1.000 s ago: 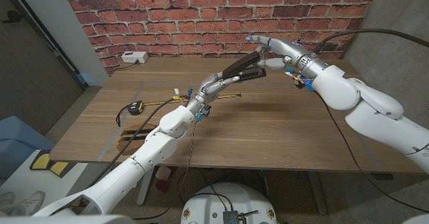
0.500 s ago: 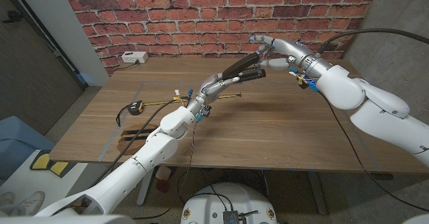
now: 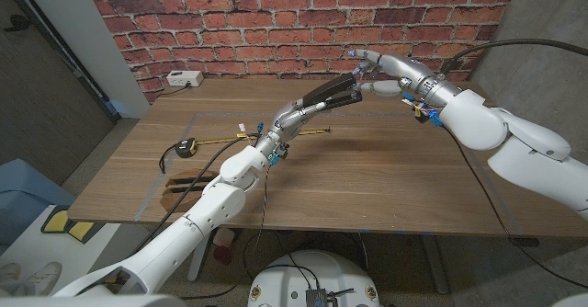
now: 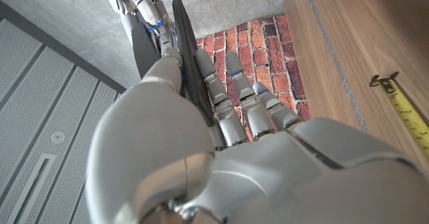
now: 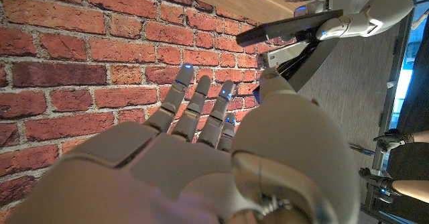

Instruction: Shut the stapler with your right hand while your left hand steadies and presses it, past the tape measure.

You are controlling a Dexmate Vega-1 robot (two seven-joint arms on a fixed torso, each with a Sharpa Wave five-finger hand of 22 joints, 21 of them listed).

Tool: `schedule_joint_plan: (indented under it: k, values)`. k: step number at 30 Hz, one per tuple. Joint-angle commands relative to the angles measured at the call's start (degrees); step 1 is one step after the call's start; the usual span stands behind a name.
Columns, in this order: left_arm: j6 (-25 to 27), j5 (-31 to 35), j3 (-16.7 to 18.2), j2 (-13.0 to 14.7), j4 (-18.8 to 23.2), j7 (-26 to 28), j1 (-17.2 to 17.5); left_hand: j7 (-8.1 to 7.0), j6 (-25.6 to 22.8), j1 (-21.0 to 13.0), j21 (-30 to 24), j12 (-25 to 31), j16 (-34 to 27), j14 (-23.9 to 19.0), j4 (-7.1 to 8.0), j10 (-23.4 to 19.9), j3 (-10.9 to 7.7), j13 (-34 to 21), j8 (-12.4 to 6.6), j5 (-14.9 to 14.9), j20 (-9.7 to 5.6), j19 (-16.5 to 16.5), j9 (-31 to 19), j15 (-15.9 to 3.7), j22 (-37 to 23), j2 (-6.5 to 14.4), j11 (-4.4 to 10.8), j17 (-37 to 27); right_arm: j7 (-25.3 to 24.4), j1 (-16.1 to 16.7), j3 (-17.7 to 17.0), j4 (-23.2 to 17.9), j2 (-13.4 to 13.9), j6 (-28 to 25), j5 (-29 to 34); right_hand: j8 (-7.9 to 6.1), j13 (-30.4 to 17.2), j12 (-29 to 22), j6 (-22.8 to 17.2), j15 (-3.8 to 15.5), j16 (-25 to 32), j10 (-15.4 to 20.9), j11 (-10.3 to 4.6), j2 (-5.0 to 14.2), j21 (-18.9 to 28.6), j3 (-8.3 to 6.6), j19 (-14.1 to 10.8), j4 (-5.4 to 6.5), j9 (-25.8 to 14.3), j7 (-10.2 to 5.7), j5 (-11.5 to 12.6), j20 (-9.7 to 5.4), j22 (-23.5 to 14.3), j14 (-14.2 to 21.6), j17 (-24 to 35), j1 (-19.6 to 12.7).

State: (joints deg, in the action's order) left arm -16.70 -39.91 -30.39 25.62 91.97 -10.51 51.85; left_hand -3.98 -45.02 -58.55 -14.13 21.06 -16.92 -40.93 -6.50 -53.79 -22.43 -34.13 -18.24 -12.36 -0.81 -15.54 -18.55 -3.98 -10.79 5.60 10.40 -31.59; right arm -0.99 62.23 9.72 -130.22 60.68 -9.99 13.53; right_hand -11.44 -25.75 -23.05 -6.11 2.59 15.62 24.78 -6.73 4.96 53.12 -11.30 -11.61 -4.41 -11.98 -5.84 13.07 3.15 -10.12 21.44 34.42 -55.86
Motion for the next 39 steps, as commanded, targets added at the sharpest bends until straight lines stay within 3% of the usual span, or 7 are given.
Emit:
schedule_joint_plan:
  k: [1, 22, 39]
  values:
    - [2.6, -4.5, 0.9, -0.9, 0.1, -0.9, -0.1, -1.76, -4.5, -4.6, 0.1, -0.2, -0.2, -0.5, 0.16, -1.6, -0.68, 0.0, -0.02, 0.2, 0.07, -0.2, -1.4, -9.65, -0.2, 4.5, 1.40, -0.4, -0.7, 2.0, -1.4, 0.2, 1.6, 1.2, 0.3, 0.16, 0.3, 1.2, 0.9, 6.18, -0.6, -1.7, 0.35, -0.49, -0.6, 0.58, 0.6, -0.03, -0.1, -0.19, 0.2, 1.06, 0.0, -1.2, -0.1, 1.1]
    - [5.1, -4.9, 1.4, -0.4, 2.2, 1.5, 0.2, -0.69, -5.2, -5.7, 0.1, 0.0, -1.1, -1.2, -0.91, -3.2, -0.50, 0.3, 0.14, 0.8, 0.16, -0.3, -1.1, -9.73, -0.2, 4.5, 1.35, -1.8, -3.8, 4.4, 0.2, -2.8, 1.2, -0.7, 9.7, 0.27, 1.8, 7.4, 4.1, 4.62, -1.8, -10.8, 1.66, -0.70, -3.2, 1.17, 2.9, -1.28, -0.1, 0.15, -0.3, 2.06, 0.1, -7.9, -0.7, 2.4]
    - [5.5, -4.4, 1.6, 0.1, 3.7, 3.3, 1.3, -0.59, -5.3, -6.0, 0.2, 0.1, -1.1, -1.2, -1.08, -3.6, -0.46, 0.3, 0.36, 1.1, 0.01, -0.3, -1.0, -9.63, -0.2, 4.6, 1.33, -2.3, -4.4, 4.6, 1.6, -4.6, -0.6, -2.1, 15.2, 0.08, 2.4, 9.2, 5.0, 3.73, -2.4, -13.3, 2.41, -0.79, -4.5, 1.39, 4.0, -1.82, 0.0, 0.34, -0.6, 2.63, 0.2, -10.6, -1.2, 2.8]
